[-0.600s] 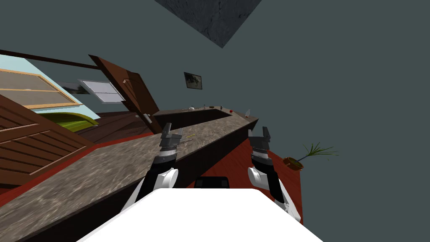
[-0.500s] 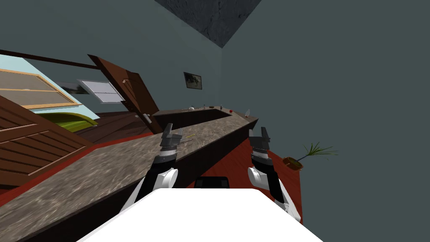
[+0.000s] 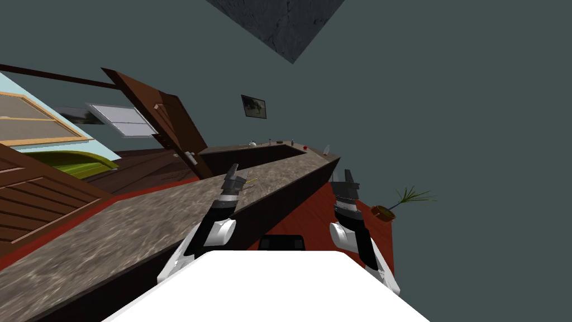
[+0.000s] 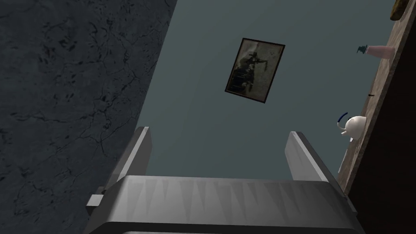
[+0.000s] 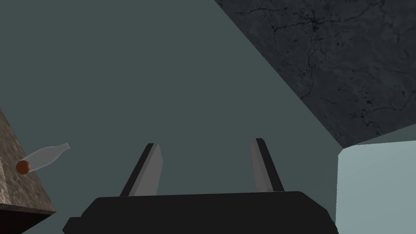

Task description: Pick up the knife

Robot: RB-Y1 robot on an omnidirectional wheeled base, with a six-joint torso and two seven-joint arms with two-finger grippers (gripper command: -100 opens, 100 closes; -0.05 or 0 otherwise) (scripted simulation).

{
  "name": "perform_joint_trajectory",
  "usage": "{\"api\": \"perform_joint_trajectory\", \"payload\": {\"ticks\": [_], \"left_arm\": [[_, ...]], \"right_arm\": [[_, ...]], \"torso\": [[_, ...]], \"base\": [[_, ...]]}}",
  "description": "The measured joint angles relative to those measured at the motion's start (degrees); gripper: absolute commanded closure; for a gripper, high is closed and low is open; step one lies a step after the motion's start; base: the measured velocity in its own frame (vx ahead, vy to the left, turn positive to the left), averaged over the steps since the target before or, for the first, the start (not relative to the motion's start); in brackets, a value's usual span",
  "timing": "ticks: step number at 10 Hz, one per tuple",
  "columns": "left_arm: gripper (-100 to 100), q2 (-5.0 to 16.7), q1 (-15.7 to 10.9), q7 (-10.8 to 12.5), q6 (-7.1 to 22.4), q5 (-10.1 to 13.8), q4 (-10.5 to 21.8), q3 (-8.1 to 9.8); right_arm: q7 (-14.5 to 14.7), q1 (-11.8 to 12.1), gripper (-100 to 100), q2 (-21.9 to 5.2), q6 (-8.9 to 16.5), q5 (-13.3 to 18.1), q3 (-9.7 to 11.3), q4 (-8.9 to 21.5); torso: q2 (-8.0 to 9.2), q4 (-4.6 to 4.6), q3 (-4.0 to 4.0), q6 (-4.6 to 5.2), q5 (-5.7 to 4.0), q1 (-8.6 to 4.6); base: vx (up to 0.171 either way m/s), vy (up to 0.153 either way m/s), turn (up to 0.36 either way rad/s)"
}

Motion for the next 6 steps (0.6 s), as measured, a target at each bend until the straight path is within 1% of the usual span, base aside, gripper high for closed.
{"api": "perform_joint_trajectory", "payload": {"ticks": [1, 2, 4, 5, 6], "left_arm": [[-100, 1.84, -1.64, 0.81, 1.51, 1.0, 1.49, 0.46], [-100, 2.43, -2.29, 1.13, 2.61, 1.33, 2.07, 0.41], [-100, 5.31, -5.75, 2.39, 6.26, 3.13, 4.46, 1.12], [-100, 6.01, -6.17, 2.78, 7.45, 3.58, 5.13, 1.14], [-100, 7.08, -7.59, 3.23, 8.78, 4.33, 6.67, 1.26]], "right_arm": [[0.0, 0.0, 0, 0.0, 0.0, 0.0, 0.0, 0.0], [0.0, 0.0, 0, 0.0, 0.0, 0.0, 0.0, 0.0], [0.0, 0.0, 0, 0.0, 0.0, 0.0, 0.0, 0.0], [0.0, 0.01, 0, 0.0, 0.0, 0.0, 0.0, 0.0], [0.0, 0.0, 0, 0.0, 0.0, 0.0, 0.0, 0.0]], "torso": [[0.02, 0.01, 0.01, 0.0, -0.01, -0.03], [0.01, 0.01, 0.01, -0.02, -0.01, -0.01], [-0.02, 0.0, -0.01, 0.0, 0.0, 0.01], [-0.02, 0.0, -0.01, -0.02, 0.0, 0.02], [-0.04, -0.01, -0.02, 0.0, 0.0, 0.02]], "base": [[-0.026, -0.023, -0.016], [-0.023, -0.019, -0.055], [-0.022, -0.018, -0.057], [-0.016, -0.017, -0.052], [-0.013, -0.013, -0.035]]}}
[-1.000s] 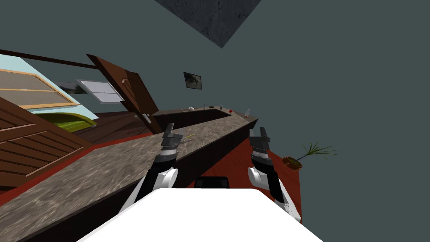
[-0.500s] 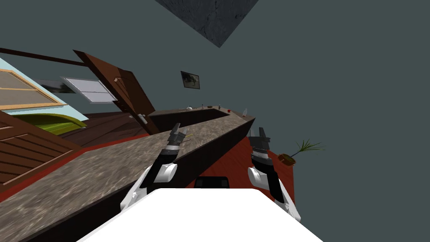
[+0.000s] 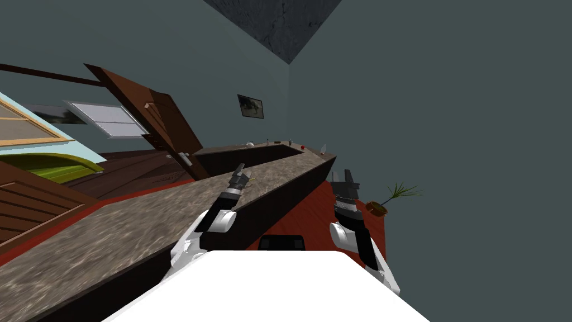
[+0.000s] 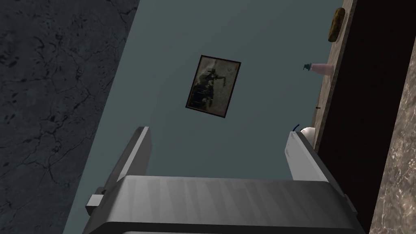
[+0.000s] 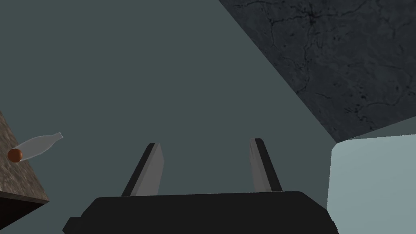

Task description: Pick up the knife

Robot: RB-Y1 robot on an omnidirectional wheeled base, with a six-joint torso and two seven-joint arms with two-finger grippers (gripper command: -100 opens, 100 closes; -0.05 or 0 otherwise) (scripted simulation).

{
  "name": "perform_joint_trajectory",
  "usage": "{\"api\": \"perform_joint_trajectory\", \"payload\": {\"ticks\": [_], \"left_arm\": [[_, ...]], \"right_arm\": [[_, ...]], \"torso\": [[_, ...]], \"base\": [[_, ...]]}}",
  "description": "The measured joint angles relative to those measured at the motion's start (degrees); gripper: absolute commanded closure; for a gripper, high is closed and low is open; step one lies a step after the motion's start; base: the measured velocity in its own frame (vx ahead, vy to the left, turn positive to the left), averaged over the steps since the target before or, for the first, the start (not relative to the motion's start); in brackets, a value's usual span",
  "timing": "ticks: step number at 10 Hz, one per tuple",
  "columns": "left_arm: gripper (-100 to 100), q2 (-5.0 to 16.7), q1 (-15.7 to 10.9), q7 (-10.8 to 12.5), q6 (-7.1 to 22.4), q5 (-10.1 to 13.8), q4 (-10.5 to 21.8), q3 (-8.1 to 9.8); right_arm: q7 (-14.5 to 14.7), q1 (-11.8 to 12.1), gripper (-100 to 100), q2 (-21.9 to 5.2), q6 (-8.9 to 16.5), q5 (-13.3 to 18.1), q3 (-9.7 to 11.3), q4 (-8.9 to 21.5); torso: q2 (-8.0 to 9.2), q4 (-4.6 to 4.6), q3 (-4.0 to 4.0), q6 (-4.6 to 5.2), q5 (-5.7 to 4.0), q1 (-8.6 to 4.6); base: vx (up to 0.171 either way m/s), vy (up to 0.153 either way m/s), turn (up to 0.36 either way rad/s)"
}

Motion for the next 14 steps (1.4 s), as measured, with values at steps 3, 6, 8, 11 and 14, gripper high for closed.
{"api": "perform_joint_trajectory", "payload": {"ticks": [3, 6, 8, 11, 14], "left_arm": [[-100, 2.25, -2.95, 1.23, 4.41, 1.72, 2.16, 0.49], [-100, 5.12, -7.1, 2.67, 8.69, 4.03, 6.3, 1.08], [-100, 7.18, -9.16, 3.71, 11.29, 5.69, 8.92, 1.48], [-100, 9.32, -12.59, 4.97, 16.31, 7.74, 11.86, 1.95], [-100, 11.94, -16.45, 6.3, 21.28, 10.35, 15.81, 2.29]], "right_arm": [[0.0, 0.0, 0, 0.0, 0.0, 0.0, 0.0, 0.0], [0.0, 0.0, 0, 0.0, 0.0, 0.0, 0.0, 0.0], [0.0, 0.0, 0, 0.0, 0.0, 0.0, 0.0, 0.0], [0.0, 0.01, 0, 0.0, 0.0, 0.0, 0.0, 0.0], [0.0, 0.0, 0, 0.0, 0.0, 0.0, 0.0, 0.0]], "torso": [[0.0, 0.0, 0.0, -0.02, 0.0, 0.01], [-0.01, 0.0, -0.01, 0.0, 0.0, 0.01], [-0.01, 0.0, -0.01, -0.01, 0.01, 0.03], [-0.01, 0.0, 0.0, -0.04, 0.01, 0.03], [-0.01, 0.0, -0.01, -0.02, 0.01, 0.04]], "base": [[-0.016, -0.013, -0.054], [-0.014, -0.01, -0.043], [-0.013, -0.008, -0.049], [-0.014, -0.009, -0.057], [-0.013, -0.005, -0.046]]}}
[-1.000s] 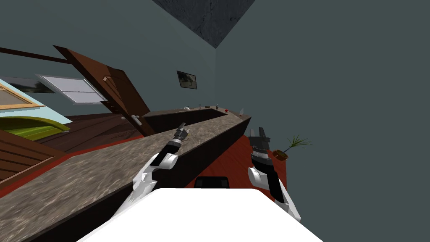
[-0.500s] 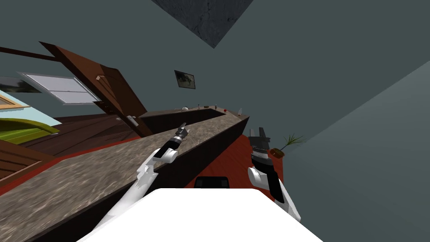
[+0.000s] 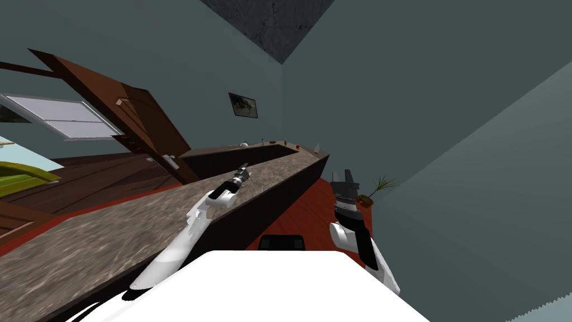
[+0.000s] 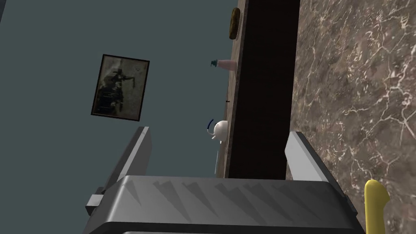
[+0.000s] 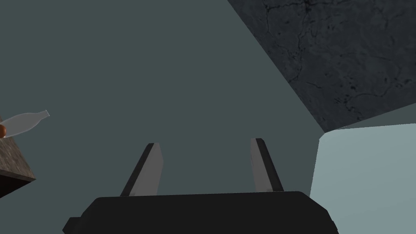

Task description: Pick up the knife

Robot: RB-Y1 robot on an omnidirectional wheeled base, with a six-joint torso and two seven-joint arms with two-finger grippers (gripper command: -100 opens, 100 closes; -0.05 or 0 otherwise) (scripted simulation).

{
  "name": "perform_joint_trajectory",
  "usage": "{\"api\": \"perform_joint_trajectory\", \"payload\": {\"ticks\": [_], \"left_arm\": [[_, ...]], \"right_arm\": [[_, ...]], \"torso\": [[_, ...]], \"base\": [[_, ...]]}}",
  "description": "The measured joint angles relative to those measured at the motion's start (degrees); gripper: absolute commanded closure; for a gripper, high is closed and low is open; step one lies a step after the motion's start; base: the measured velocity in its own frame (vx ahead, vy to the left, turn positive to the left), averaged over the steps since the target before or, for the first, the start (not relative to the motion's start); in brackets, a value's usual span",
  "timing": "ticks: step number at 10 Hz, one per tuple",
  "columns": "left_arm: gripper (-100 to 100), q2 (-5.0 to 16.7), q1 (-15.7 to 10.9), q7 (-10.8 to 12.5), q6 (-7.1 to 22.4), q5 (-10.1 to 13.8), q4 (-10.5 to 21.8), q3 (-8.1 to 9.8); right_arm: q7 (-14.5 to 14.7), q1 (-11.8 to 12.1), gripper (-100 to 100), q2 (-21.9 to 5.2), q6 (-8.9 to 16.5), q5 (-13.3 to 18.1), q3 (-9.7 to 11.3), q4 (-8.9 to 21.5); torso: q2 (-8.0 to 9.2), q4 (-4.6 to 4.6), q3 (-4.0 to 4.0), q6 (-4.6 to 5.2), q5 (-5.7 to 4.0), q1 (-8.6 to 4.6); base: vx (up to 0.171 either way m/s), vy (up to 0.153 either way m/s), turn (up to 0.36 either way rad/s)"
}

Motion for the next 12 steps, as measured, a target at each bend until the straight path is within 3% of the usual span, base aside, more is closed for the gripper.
{"api": "perform_joint_trajectory", "payload": {"ticks": [4, 8, 12], "left_arm": [[-100, 2.44, -5.06, 1.34, 5.74, 2.91, 7.01, 0.07], [-100, 4.63, -7.31, 2.47, 11.8, 5.32, 9.7, 0.5], [-100, 7.42, -12.32, 3.65, 18.32, 8.8, 15.99, 0.37]], "right_arm": [[0.0, 0.0, 0, 0.0, 0.0, 0.0, 0.0, 0.0], [0.0, 0.0, 0, 0.0, 0.0, 0.0, 0.0, 0.0], [0.0, 0.01, 0, 0.0, 0.0, 0.0, 0.0, 0.0]], "torso": [[-0.02, -0.01, -0.01, -0.01, 0.01, 0.01], [-0.01, -0.01, -0.01, -0.03, 0.01, 0.03], [-0.03, -0.01, -0.02, -0.04, 0.02, 0.06]], "base": [[-0.009, -0.002, -0.05], [-0.005, 0.003, -0.038], [-0.003, 0.007, -0.036]]}}
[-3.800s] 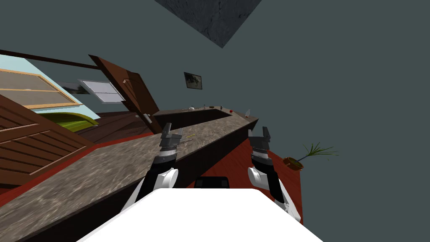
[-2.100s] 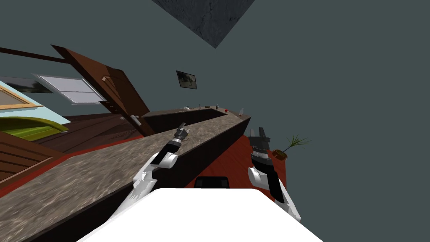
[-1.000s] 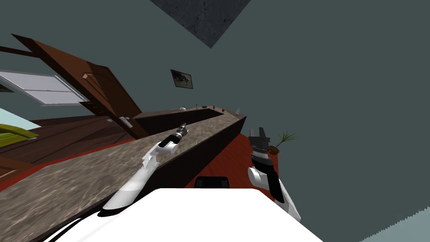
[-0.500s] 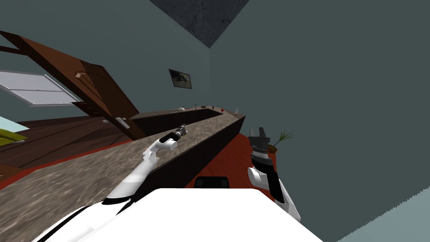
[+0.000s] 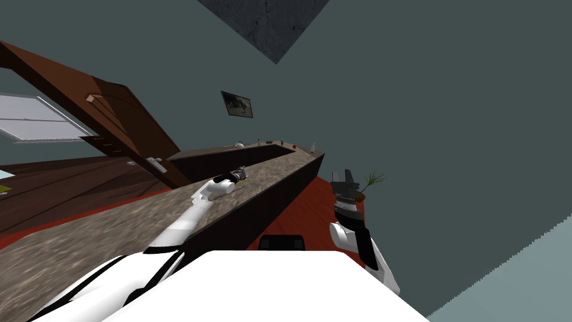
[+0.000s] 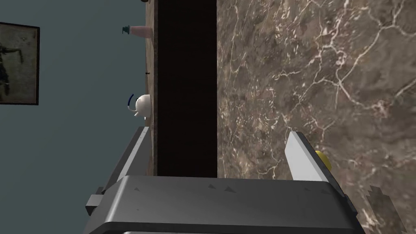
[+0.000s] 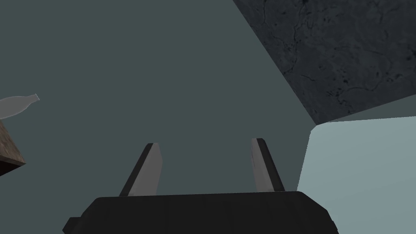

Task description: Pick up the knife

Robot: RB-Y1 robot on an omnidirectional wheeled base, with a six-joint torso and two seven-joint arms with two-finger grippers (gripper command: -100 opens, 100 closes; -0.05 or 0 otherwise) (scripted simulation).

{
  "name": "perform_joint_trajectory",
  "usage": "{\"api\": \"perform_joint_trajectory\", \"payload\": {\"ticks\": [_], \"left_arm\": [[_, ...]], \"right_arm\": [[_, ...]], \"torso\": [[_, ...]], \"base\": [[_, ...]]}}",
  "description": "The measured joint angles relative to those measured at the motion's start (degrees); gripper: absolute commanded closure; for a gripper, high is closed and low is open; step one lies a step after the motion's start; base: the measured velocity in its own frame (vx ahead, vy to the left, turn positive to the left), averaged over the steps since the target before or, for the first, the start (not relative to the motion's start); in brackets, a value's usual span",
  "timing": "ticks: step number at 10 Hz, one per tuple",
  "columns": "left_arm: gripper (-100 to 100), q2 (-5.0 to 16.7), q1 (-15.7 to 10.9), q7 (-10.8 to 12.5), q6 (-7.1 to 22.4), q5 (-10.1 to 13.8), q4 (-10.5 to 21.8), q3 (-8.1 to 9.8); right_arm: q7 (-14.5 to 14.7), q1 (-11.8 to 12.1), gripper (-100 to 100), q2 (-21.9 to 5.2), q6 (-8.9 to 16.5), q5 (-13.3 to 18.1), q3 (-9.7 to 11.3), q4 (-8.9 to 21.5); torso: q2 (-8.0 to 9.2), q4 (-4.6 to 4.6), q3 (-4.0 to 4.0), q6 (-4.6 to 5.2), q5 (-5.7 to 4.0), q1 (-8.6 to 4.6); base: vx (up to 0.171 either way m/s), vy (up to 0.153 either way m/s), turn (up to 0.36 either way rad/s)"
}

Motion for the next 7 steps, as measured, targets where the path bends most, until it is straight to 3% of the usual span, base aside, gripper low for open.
{"api": "perform_joint_trajectory", "payload": {"ticks": [7], "left_arm": [[-100, 3.21, -5.51, 1.17, 9.57, 4.49, 8.57, -0.34]], "right_arm": [[0.0, 0.0, 0, 0.0, 0.0, 0.0, 0.0, 0.0]], "torso": [[-0.02, 0.0, -0.01, 0.01, -0.01, 0.0]], "base": [[0.0, 0.014, -0.038]]}}
